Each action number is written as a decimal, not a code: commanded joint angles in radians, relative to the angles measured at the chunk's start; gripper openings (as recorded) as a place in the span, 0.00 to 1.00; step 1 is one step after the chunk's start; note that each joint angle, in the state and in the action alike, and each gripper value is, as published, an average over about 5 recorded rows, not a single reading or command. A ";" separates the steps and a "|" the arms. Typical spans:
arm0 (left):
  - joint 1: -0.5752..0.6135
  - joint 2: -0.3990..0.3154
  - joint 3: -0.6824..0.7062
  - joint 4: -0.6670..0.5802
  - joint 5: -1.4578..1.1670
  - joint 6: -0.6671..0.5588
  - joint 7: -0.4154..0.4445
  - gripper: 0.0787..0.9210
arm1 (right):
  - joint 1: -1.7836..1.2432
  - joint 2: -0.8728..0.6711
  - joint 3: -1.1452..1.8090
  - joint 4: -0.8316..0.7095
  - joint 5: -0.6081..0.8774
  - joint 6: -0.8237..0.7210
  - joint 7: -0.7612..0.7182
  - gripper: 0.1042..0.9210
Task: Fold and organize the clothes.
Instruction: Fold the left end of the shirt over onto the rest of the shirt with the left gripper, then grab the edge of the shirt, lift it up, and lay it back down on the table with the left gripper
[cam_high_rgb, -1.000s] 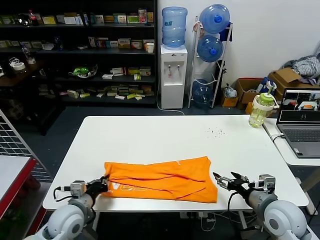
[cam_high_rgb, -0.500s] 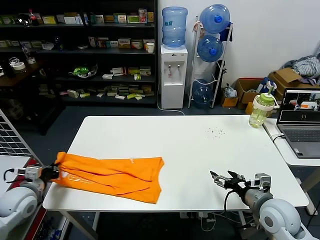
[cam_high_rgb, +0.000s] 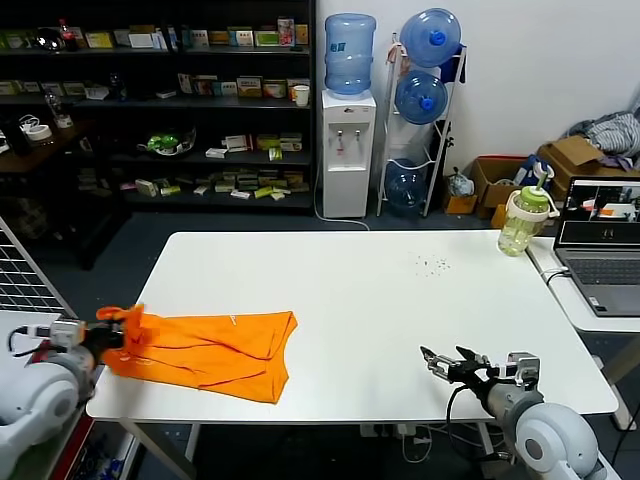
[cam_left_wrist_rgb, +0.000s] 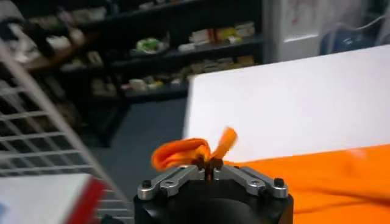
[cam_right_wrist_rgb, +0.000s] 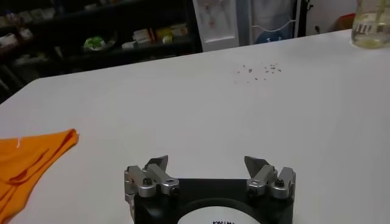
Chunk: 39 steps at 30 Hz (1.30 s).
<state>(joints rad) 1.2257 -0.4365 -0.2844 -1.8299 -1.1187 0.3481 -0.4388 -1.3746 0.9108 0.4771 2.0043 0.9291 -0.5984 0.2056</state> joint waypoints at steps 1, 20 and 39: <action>-0.043 -0.319 0.162 -0.317 -0.044 0.096 -0.125 0.06 | -0.033 0.009 0.025 0.014 -0.008 -0.004 0.007 0.88; -0.071 -0.433 0.220 -0.262 0.118 0.090 -0.069 0.08 | -0.024 0.029 0.004 0.012 -0.019 -0.012 0.016 0.88; 0.052 -0.204 0.000 -0.155 0.059 0.065 0.077 0.70 | -0.022 0.025 0.001 0.008 -0.016 -0.006 -0.003 0.88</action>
<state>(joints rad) 1.1887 -0.8246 -0.1297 -2.0943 -1.0207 0.4193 -0.5004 -1.3904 0.9375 0.4752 2.0128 0.9124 -0.6068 0.2102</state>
